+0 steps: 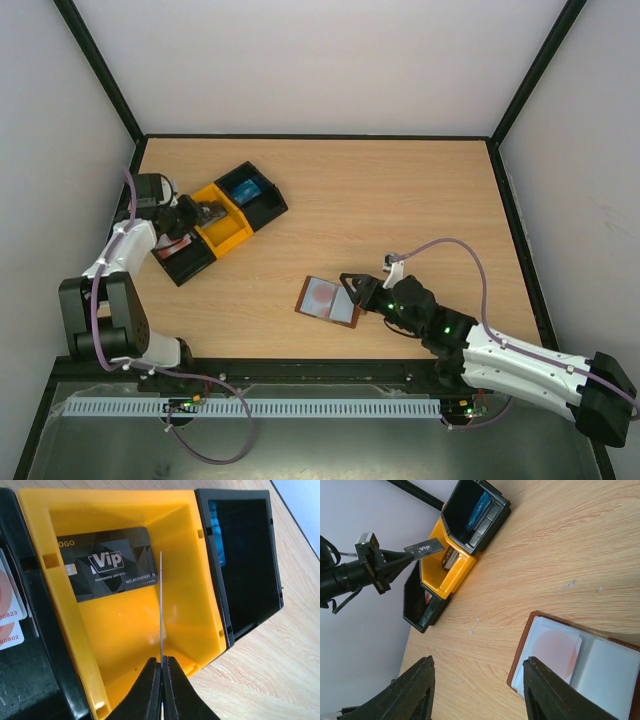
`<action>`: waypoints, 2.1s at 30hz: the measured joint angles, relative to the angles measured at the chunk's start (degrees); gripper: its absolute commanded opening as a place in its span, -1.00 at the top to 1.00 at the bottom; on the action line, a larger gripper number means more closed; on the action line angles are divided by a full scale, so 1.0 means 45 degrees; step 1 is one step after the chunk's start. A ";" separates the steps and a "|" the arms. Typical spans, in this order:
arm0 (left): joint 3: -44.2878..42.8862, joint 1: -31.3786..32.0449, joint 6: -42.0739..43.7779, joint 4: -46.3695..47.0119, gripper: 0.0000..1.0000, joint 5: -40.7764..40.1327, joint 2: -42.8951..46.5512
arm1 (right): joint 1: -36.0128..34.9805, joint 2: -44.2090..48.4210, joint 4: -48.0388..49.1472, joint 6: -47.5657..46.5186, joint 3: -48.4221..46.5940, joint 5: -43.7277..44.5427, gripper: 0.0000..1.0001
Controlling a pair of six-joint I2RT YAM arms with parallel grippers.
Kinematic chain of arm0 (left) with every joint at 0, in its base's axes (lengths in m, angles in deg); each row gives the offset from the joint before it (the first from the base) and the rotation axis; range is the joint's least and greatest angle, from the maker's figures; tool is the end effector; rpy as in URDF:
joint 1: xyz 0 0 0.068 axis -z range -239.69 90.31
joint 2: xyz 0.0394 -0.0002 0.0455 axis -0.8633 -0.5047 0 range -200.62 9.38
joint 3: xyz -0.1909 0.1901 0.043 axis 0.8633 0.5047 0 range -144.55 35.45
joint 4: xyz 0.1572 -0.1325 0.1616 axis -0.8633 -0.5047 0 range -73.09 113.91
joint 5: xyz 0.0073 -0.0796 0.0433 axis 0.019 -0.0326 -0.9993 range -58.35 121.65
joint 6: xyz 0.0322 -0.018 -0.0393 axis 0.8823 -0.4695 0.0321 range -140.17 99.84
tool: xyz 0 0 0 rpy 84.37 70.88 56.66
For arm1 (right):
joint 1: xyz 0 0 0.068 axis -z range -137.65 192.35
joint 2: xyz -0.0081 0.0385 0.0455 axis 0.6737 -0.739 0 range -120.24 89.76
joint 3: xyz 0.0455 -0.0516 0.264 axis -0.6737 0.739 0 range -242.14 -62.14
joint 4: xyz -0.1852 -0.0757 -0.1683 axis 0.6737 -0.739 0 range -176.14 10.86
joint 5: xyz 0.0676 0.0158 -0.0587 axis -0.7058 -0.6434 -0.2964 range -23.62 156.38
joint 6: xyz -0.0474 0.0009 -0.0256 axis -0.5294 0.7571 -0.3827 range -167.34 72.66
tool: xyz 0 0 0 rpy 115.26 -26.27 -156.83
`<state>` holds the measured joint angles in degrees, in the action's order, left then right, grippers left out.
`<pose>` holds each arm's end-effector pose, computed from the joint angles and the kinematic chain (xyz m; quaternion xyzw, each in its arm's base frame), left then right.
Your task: Take the credit cards out of the card holder
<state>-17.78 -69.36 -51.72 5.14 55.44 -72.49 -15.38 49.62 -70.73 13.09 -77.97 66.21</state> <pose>0.2969 0.0361 0.2316 -0.2509 0.8797 -0.2560 0.3125 0.0914 0.1451 0.2075 0.0179 0.7979 0.5175 0.3086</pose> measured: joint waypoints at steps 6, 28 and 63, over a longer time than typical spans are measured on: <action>-0.0364 0.0000 -0.0476 0.0427 0.95 -0.0291 -0.0777 | 0.0000 -0.0262 0.0102 -0.0015 0.0000 -0.0058 0.03; -0.0714 0.0015 -0.1778 0.1836 0.80 -0.0772 -0.2705 | 0.0000 -0.0078 0.0117 -0.0350 -0.0039 0.0083 0.02; -0.0811 0.0000 -0.1637 0.2021 -0.21 -0.0704 -0.0209 | 0.0000 0.1632 -0.1229 0.0335 0.0588 0.0714 0.02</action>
<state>-21.43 -69.36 -59.08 14.24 52.27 -73.43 -15.38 56.96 -76.26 14.59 -75.33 69.43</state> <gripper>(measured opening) 0.582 0.492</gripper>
